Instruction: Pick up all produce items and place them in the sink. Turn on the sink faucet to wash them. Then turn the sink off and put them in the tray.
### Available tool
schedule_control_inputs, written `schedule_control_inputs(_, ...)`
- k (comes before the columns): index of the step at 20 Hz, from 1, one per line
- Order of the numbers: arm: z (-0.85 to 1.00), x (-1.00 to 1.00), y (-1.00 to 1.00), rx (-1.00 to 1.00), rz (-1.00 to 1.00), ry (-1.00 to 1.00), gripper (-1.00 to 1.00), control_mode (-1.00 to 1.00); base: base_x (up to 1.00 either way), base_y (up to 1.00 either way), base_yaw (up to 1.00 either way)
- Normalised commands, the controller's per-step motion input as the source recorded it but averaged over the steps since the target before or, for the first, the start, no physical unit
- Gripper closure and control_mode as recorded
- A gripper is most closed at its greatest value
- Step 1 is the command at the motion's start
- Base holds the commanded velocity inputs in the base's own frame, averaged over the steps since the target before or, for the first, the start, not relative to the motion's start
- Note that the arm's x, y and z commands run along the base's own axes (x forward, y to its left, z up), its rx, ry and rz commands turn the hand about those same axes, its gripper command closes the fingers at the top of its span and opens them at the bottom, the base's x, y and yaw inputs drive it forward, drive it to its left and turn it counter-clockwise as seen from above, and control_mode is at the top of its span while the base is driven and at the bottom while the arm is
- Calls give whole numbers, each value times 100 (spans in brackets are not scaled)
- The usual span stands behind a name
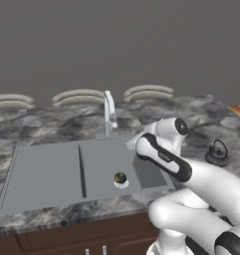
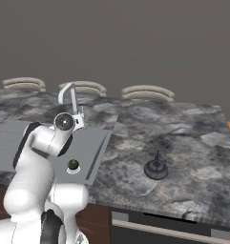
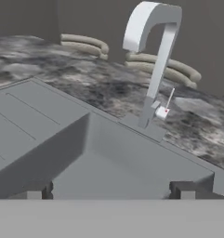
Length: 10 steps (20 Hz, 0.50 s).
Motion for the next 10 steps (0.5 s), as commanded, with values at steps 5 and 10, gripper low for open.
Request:
schedule_control_inputs(5, 46, -19, -28, 8, -7, 0, -100, -100, 0, 0, 0)
schedule_control_inputs(10, 1, 0, -26, 13, -6, 0, -100, -100, 0, 0, 0)
